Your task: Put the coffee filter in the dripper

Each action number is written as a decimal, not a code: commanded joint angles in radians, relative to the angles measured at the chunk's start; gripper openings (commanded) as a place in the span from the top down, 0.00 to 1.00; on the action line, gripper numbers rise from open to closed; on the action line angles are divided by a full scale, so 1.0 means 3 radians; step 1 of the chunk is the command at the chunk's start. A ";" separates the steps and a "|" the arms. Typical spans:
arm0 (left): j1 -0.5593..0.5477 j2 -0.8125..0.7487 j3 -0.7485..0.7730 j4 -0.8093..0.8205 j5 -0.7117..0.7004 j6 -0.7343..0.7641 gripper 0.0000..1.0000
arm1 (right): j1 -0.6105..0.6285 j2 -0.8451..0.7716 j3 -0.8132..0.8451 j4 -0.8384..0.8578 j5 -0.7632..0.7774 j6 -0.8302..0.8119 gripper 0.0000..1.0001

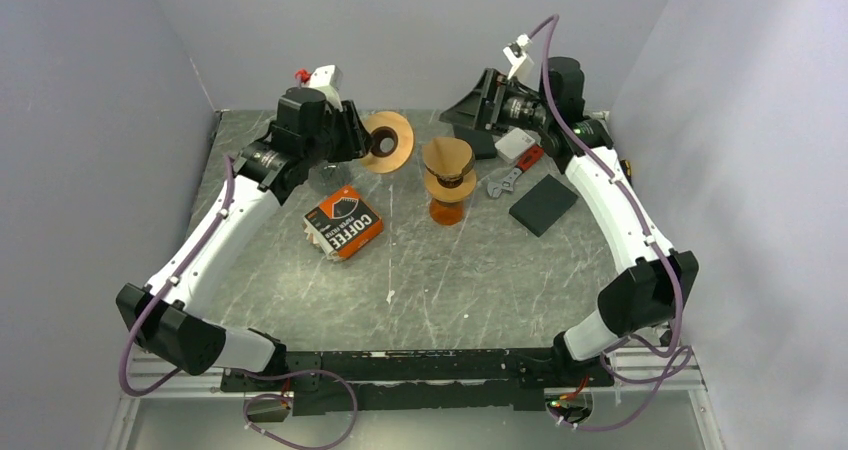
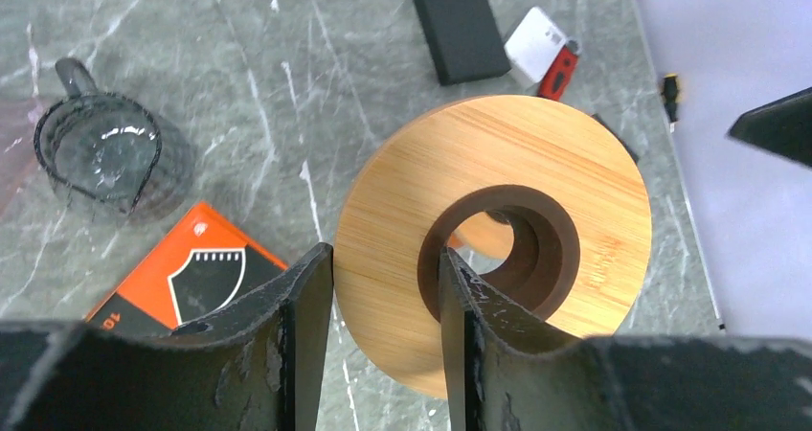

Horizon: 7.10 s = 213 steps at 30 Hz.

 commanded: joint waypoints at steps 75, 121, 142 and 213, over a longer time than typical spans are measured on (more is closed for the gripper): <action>0.0988 -0.0019 -0.1088 0.2926 0.3467 -0.1957 1.00 | 0.0378 0.0401 -0.0190 0.1522 -0.0880 0.1081 0.51; 0.2022 0.0353 -0.1338 0.1544 0.2298 -0.1382 1.00 | 0.0004 0.0064 -0.0290 0.0519 -0.0316 0.0162 0.00; 0.2098 0.1159 -0.0992 0.1795 0.2509 -0.1328 1.00 | -0.0012 0.0049 -0.0281 0.0497 -0.0355 0.0180 0.01; 0.2229 0.0281 -0.1212 0.0799 0.1101 -0.0354 0.27 | -0.0037 -0.0072 -0.0466 0.0451 -0.0309 0.0073 0.00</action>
